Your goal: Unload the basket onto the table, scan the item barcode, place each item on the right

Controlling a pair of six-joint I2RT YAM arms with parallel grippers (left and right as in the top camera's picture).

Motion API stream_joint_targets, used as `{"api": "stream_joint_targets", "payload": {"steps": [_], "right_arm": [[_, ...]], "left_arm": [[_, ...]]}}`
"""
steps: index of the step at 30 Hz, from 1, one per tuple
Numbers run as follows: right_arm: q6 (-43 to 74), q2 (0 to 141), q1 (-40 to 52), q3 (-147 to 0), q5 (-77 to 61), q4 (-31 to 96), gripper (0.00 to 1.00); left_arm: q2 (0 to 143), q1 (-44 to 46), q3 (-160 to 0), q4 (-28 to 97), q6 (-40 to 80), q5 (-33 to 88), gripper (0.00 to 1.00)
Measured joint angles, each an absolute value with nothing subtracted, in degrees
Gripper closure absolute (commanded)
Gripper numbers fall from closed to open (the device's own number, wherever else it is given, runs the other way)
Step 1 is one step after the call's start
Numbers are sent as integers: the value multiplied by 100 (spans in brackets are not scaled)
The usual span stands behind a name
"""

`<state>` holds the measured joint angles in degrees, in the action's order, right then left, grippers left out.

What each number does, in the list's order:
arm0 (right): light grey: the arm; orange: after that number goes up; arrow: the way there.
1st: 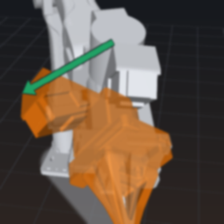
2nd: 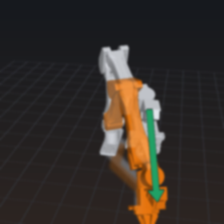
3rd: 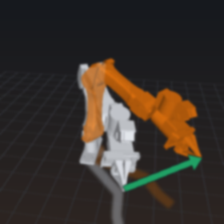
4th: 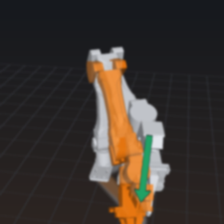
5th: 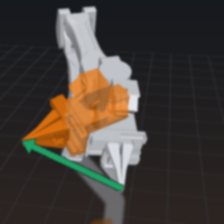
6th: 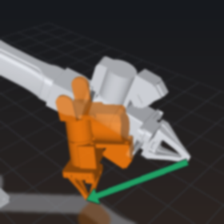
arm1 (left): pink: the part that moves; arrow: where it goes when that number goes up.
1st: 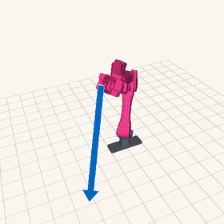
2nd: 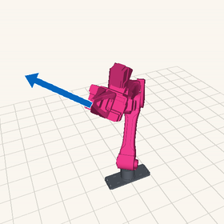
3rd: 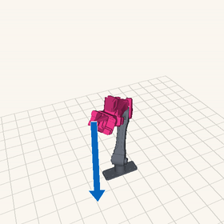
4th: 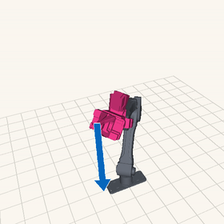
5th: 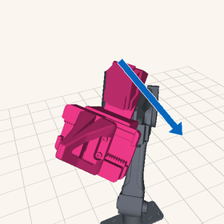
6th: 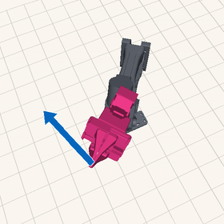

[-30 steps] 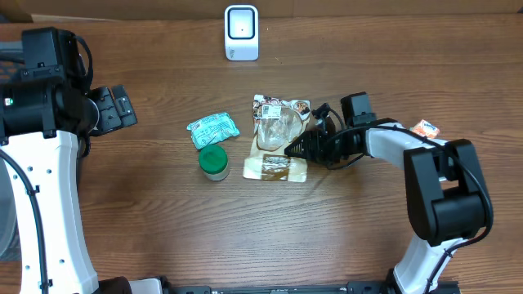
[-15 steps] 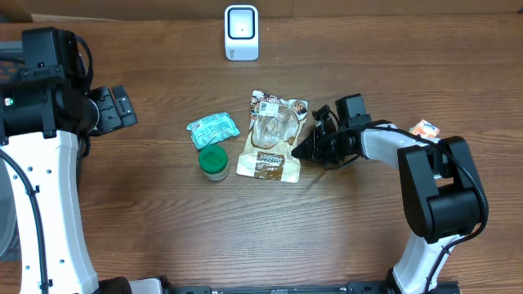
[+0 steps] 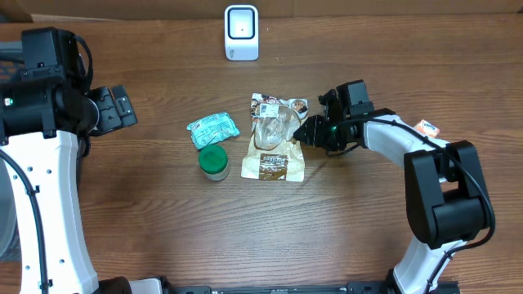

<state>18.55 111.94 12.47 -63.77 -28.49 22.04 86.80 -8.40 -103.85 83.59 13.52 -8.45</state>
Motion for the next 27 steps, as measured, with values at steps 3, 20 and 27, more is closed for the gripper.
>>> {"api": "stream_joint_targets", "payload": {"steps": [3,20,27], "right_arm": [[1905,11251,1280,-6386,-2773,1968,52],[1649,11655,1852,-6543,-2593,1332,96],[1649,11646,1813,-6580,-2622,1553,96]], "left_arm": [[8680,-840,-10385,8359,1352,-845,0],[8680,-840,-10385,8357,1352,-845,0],[8680,-840,-10385,8359,1352,-845,0]]}}
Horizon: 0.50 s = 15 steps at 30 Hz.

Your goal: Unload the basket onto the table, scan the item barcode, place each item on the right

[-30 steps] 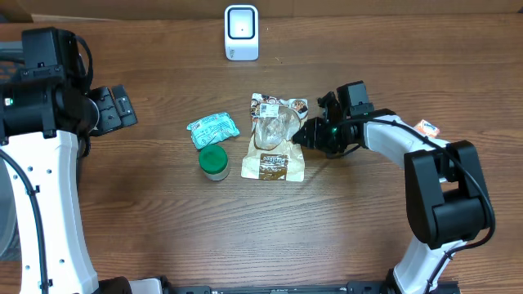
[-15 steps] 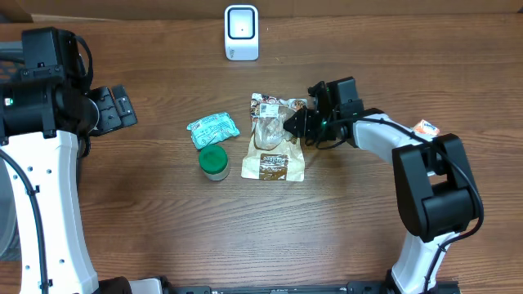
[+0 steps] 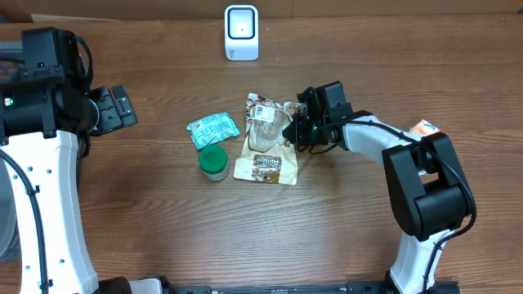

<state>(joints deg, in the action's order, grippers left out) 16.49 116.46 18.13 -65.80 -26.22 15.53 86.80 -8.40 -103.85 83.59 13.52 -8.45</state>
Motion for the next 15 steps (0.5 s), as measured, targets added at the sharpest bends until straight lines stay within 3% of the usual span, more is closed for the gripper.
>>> {"api": "stream_joint_targets", "payload": {"steps": [7,15], "right_arm": [[1468,11349,1562,-7030,-2349,3612,96],[1354,10875,1820,-9192,-598,6759,96]], "left_arm": [[8680,-840,-10385,8359,1352,-845,0],[8680,-840,-10385,8359,1352,-845,0]]}}
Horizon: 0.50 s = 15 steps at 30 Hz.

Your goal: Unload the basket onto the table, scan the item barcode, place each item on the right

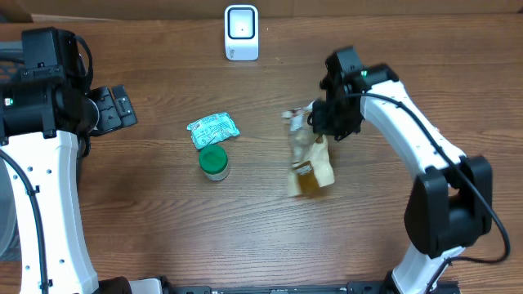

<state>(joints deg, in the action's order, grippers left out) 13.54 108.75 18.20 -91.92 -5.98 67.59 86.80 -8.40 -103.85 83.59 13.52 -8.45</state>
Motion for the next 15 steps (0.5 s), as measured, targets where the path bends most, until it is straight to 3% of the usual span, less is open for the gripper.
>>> {"api": "stream_joint_targets", "payload": {"steps": [7,15], "right_arm": [[1544,10753,2552,-9504,1122,7609,96],[1627,10755,2735,-9504,1538,7478,96]], "left_arm": [[8680,-840,-10385,8359,1352,-845,0],[8680,-840,-10385,8359,1352,-845,0]]}}
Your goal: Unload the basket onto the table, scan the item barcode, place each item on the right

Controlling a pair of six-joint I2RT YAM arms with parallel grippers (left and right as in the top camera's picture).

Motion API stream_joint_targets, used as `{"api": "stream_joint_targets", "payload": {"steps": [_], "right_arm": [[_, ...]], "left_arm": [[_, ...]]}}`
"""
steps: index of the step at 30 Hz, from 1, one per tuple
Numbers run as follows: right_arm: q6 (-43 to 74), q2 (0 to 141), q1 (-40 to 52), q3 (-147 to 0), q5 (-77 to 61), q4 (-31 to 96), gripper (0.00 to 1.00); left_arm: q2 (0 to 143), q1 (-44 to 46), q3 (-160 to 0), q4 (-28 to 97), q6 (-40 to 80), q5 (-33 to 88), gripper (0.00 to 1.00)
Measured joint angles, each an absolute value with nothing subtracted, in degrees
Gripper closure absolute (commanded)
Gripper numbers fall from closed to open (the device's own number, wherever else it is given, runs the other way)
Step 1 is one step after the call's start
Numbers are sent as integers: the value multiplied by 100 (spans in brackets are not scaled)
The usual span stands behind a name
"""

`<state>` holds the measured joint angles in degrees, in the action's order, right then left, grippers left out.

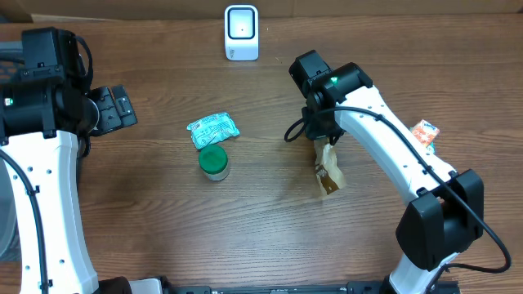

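Observation:
A brown and clear snack bag (328, 167) hangs edge-on above the table, right of centre, with my right gripper (321, 133) shut on its upper end; the wrist hides the fingertips. The white barcode scanner (241, 33) stands at the far edge, to the upper left of the bag. My left gripper (114, 108) rests at the table's left side, far from the bag; its jaws look slightly apart with nothing between them.
A teal foil packet (213, 127) and a green-lidded jar (214, 162) lie left of centre. A small orange and white packet (425, 129) sits at the right, beside the right arm's forearm.
My right gripper has shifted a little left and turned, and the bag now hangs narrower, edge-on, lower right of the wrist. The left arm is unchanged.
The bag first lay flat at the table's centre with my right gripper at its right edge. A second ago the gripper was closed in on that edge. Then the bag was lifted off the table to the right, and now it hangs turned below the wrist.

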<state>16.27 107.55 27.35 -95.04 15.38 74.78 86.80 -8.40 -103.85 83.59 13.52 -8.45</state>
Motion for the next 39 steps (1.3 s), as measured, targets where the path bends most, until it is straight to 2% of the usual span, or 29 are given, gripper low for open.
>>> {"api": "stream_joint_targets", "payload": {"steps": [19,30,32,34,35,39], "right_arm": [[1647,10763,2735,-9415,1525,7334,96],[1645,11319,2735,-9417,1332,7247,95],[1638,11382,2735,-9415,1223,7244,87],[1636,11432,2735,-9415,1127,7240,68],[1599,11463,2735,-9415,1066,7227,64],[1629,11493,2735,-9415,965,7214,59]], "left_arm": [[8680,-840,-10385,8359,1352,-845,0],[8680,-840,-10385,8359,1352,-845,0],[8680,-840,-10385,8359,1352,-845,0],[8680,-840,-10385,8359,1352,-845,0],[8680,-840,-10385,8359,1352,-845,0],[8680,-840,-10385,8359,1352,-845,0]]}}
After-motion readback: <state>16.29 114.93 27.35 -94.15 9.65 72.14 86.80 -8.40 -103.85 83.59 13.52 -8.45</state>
